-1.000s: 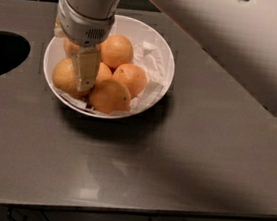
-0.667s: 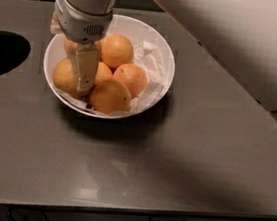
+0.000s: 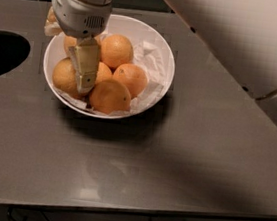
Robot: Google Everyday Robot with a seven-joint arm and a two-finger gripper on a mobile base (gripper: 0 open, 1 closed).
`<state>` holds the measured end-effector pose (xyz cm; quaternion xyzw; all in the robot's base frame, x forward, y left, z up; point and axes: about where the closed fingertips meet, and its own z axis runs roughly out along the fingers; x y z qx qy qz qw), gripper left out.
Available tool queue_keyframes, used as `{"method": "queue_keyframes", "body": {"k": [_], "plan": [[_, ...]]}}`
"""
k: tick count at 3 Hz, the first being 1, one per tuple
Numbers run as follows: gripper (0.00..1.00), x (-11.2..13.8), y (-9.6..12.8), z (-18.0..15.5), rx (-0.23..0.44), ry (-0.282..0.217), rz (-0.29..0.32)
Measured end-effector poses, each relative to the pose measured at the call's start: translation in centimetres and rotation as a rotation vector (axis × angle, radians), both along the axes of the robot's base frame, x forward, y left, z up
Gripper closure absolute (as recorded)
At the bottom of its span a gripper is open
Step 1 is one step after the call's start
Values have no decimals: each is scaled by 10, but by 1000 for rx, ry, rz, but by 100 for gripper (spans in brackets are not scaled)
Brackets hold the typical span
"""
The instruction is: Pick orange from white bowl
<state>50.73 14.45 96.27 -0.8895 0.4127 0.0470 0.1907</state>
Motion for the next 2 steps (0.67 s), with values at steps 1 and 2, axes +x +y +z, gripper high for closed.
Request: {"method": "queue_keyframes", "body": {"k": [1,2], "plan": [[16,0,0,-8,7,39,17],[17,1,-2,-14,5,64,14]]}}
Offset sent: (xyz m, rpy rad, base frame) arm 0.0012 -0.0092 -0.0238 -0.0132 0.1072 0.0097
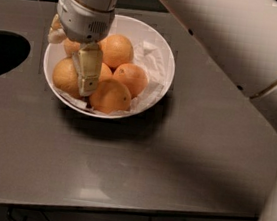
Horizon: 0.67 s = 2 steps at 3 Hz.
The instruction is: Pick orange from white bowl
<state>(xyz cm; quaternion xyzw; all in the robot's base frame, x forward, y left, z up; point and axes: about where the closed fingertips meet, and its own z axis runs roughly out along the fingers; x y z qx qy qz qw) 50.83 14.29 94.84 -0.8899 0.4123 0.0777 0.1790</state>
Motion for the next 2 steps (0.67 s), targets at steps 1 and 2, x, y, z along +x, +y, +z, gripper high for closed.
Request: {"method": "queue_keyframes", "body": {"k": [1,2], "plan": [[18,3,0,-5,-7,17,-3],[18,5,-1,-9,-13,31,-6]]}}
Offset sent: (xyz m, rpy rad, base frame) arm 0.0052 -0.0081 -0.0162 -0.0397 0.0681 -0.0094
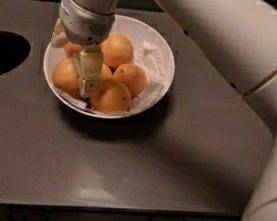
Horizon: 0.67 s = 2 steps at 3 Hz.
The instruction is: Pick orange from white bowl
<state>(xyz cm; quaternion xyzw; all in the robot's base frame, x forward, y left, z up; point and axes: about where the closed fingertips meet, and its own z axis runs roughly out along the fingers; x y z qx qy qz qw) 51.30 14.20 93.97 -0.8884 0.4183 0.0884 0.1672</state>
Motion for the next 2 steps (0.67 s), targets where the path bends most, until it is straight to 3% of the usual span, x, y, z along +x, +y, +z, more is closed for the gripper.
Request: {"method": "queue_keyframes", "body": {"k": [2], "plan": [[18,1,0,-10,-10,25,-5]]}}
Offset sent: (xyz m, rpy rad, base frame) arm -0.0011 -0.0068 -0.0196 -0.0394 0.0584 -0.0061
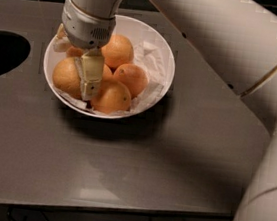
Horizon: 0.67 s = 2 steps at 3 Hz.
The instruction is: Pick orange from white bowl
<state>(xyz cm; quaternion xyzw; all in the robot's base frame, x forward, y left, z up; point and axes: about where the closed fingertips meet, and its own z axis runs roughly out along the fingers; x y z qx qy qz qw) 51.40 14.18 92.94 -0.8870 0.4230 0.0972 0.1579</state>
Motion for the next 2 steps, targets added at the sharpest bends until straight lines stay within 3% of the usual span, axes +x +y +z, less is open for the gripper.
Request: {"method": "queue_keyframes", "body": {"k": [1,2], "plan": [[18,0,0,-2,-2,3,-1],[36,-1,0,-2,-1,2,-2]]}}
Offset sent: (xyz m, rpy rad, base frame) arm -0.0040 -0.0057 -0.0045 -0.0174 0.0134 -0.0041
